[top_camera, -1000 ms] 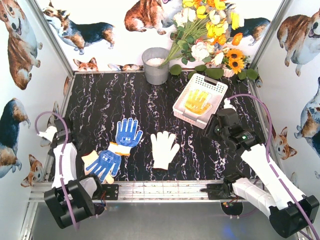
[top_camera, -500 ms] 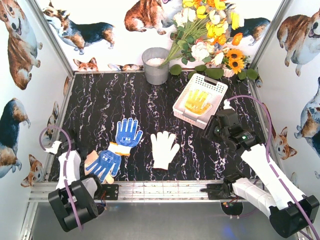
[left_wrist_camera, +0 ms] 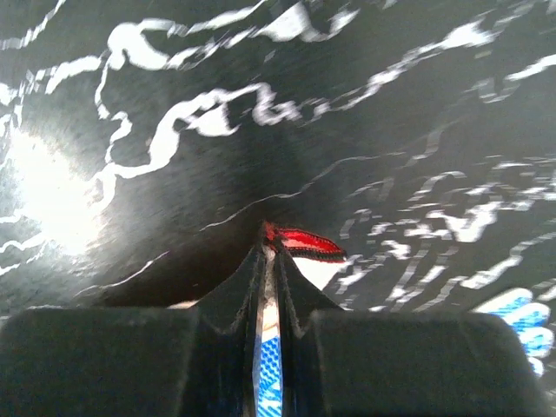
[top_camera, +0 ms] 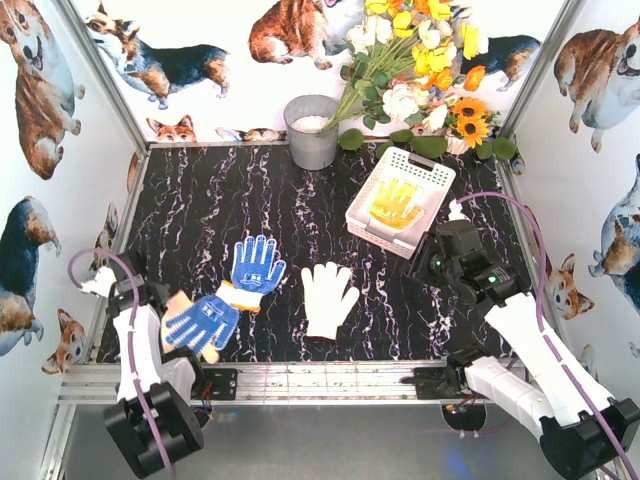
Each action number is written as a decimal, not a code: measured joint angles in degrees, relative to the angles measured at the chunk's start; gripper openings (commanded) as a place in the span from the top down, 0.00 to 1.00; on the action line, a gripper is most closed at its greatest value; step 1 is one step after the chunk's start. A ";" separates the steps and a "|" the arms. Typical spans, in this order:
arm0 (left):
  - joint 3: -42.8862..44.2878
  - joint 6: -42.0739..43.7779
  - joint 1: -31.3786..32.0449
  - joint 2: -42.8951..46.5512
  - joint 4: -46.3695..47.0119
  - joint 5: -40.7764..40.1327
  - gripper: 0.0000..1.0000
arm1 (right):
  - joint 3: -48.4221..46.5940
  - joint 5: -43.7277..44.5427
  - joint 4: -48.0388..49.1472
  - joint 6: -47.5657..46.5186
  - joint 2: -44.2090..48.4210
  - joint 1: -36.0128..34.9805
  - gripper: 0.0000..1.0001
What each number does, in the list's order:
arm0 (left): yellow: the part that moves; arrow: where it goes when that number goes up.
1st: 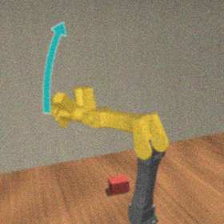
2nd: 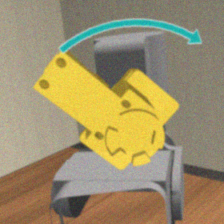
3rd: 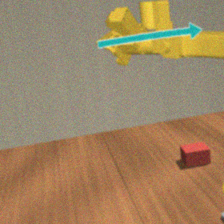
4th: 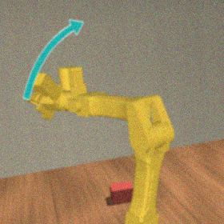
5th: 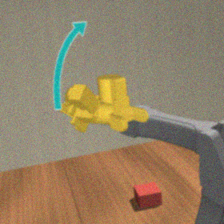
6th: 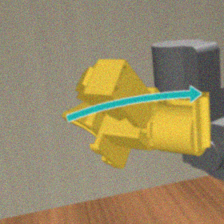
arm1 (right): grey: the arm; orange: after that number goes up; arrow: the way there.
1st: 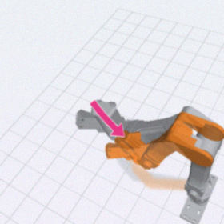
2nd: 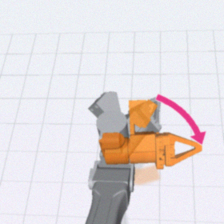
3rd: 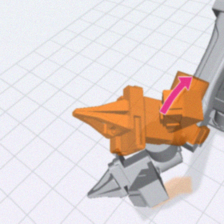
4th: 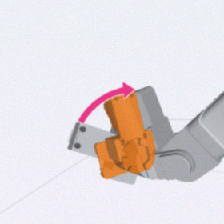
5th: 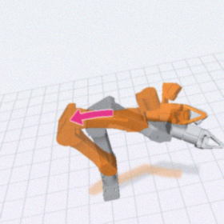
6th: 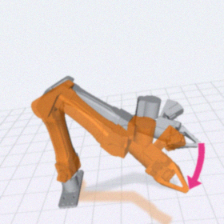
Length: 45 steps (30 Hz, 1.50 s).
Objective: Put the gloves into the storage basket
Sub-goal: Pick up the glove from the center of the board.
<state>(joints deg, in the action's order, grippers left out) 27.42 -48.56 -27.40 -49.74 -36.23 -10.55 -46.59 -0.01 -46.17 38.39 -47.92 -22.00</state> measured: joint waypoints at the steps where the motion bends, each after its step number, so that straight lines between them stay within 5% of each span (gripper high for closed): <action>1: 1.11 0.61 0.00 0.87 -0.02 0.22 1.00 | 0.00 -0.17 0.02 -0.28 0.24 0.00 0.66; 9: 11.63 8.74 2.10 2.51 1.62 5.51 1.00 | 0.61 -4.00 3.08 -2.34 4.66 0.04 0.60; 17: 22.99 20.48 20.96 0.61 2.89 4.63 1.00 | 2.32 -13.16 10.36 -1.64 4.76 0.04 0.60; 22: 26.91 25.38 23.85 0.55 4.42 6.23 1.00 | 2.62 -17.18 11.54 -0.98 3.17 0.04 0.60; 28: 28.50 26.10 26.25 -2.01 7.17 16.46 1.00 | 2.67 -21.46 13.44 -0.85 2.64 -0.55 0.60; 37: 28.48 22.97 41.83 -5.95 12.20 25.97 1.00 | 0.26 -24.13 19.12 -2.29 -8.63 -13.66 0.59; 45: 28.50 21.33 52.02 -11.69 15.63 32.72 1.00 | -4.04 -29.11 28.52 -0.57 -18.58 -15.21 0.56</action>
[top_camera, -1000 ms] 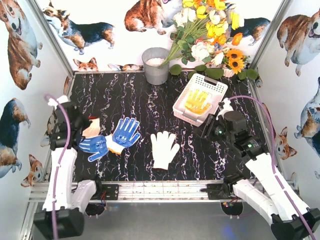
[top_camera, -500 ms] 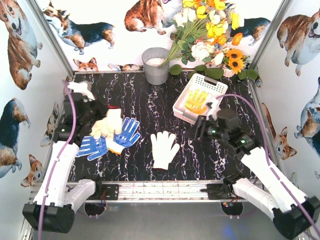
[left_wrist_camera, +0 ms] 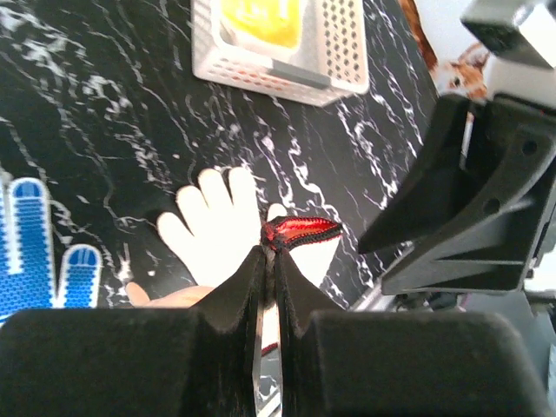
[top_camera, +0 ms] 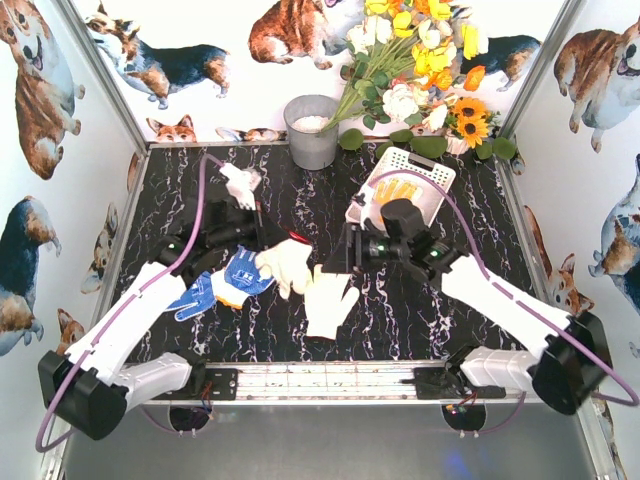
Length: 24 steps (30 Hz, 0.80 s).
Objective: Put the gloves into the storage basket
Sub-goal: Pick up the glove from the center of the board.
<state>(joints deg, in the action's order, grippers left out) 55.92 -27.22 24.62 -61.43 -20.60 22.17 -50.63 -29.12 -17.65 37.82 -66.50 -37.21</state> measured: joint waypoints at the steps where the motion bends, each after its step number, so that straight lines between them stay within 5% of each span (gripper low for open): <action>1: -0.02 -0.07 0.70 -0.52 0.02 0.90 1.00 | -1.11 -0.81 0.79 0.04 -1.36 -0.26 0.56; 15: -2.12 -1.31 2.75 -0.11 4.74 10.47 1.00 | -8.94 -4.00 1.03 -4.52 -6.95 -5.11 0.58; 24: -6.27 -1.64 5.20 1.16 8.07 12.98 1.00 | -9.68 -3.10 0.11 -9.18 -8.98 -7.76 0.81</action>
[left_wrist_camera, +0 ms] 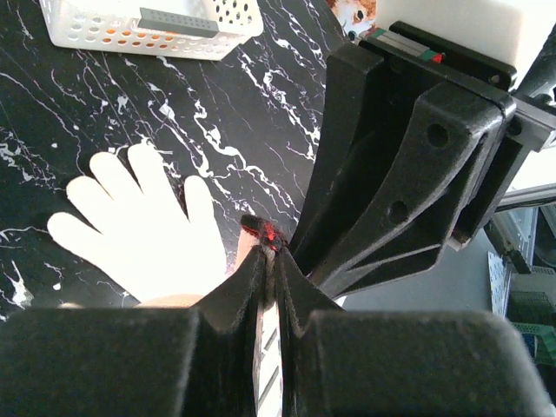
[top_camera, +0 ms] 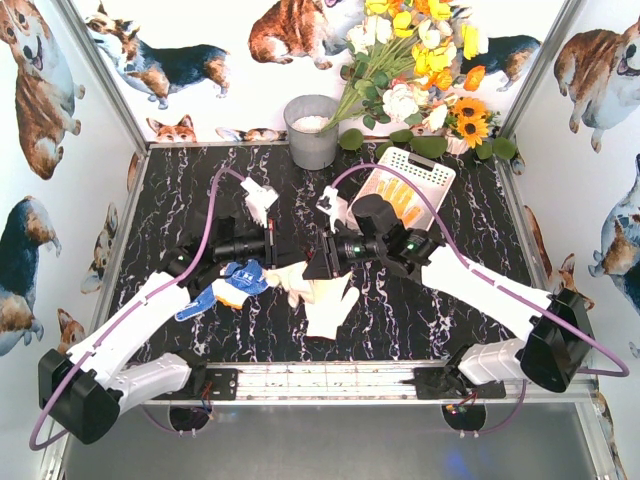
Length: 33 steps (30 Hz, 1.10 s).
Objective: Put the gloves into the storage basket
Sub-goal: Pick up the glove from the center of the board, then pair the glove with the glove.
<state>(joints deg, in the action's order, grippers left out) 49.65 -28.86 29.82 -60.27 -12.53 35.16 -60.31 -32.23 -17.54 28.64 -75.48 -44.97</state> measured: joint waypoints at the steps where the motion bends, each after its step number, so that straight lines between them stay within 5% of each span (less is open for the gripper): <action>1: -0.55 -0.13 0.00 0.22 0.44 0.02 1.00 | 0.00 0.35 -0.28 -0.37 0.00 -0.04 0.76; 8: -2.10 -1.14 0.00 0.87 2.58 0.07 1.00 | 0.22 6.99 -4.92 -3.32 0.59 -0.31 0.49; 21: -2.10 -1.16 0.00 0.07 3.61 2.19 1.00 | 3.13 7.43 -1.84 -4.81 3.74 -0.31 0.43; 24: -2.08 -1.46 0.00 0.04 3.91 2.51 1.00 | 3.13 4.72 0.33 -4.79 3.28 -0.31 0.48; 29: -2.10 -2.43 0.04 -0.15 4.90 3.17 1.00 | 3.13 3.87 1.29 -5.20 2.27 -0.31 1.00; 31: -2.10 -2.43 0.07 -0.24 5.03 3.19 0.98 | 3.13 4.76 1.29 -5.38 2.32 -0.33 1.00; 33: -2.10 -2.32 0.07 -0.37 5.05 3.06 0.71 | 3.13 6.58 1.09 -5.33 2.49 -0.35 1.00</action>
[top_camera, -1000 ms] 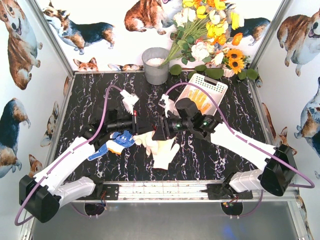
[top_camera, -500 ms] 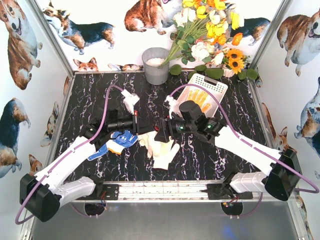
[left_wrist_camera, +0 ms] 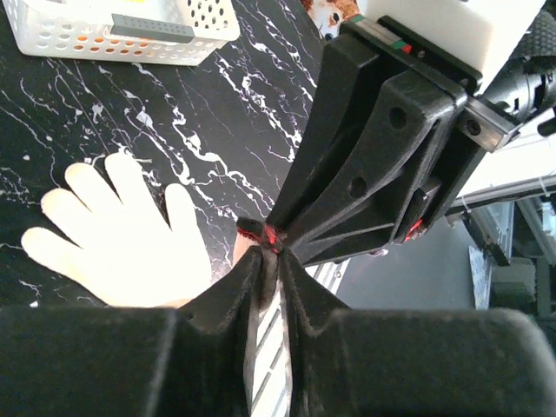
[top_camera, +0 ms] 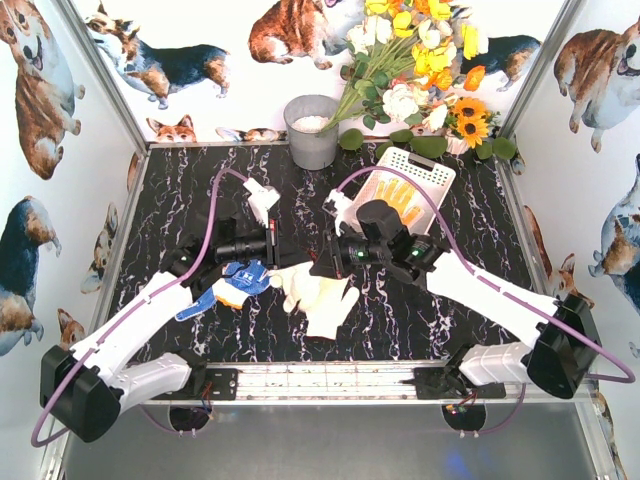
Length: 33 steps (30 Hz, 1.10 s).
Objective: Put the gloves into the storage basket
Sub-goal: Pair the glove with the glove.
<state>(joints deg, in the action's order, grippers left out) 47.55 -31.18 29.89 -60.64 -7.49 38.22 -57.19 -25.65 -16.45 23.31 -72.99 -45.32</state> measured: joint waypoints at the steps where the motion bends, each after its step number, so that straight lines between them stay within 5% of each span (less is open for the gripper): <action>1: 0.04 0.33 0.00 -0.15 -0.04 -0.26 0.50 | 0.09 1.20 -0.11 -0.11 0.24 0.00 1.00; 4: 1.75 3.82 0.09 -1.38 -3.45 -1.88 0.26 | 1.14 5.29 -0.98 -0.55 2.16 0.24 1.00; 10: 10.86 13.00 -1.18 -5.27 -12.35 -9.84 0.12 | 2.25 10.05 -5.16 -1.73 4.76 5.27 1.00; 17: 13.46 18.51 -7.82 -4.79 -12.59 -20.76 0.09 | -0.39 16.37 -12.44 -10.58 3.45 7.80 1.00; 23: 4.90 21.51 -8.35 -0.74 -10.32 -28.98 0.06 | -5.95 21.99 -15.89 -18.62 1.88 7.96 1.00; 33: 3.69 23.54 -8.35 0.48 -9.68 -35.21 0.05 | -5.09 20.65 -10.91 -26.08 1.14 7.67 1.00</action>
<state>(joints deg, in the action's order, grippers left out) 51.24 -7.64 21.54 -60.16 -17.17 3.01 -62.28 -4.99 -27.35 -2.76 -71.85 -37.65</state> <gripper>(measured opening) 0.949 0.060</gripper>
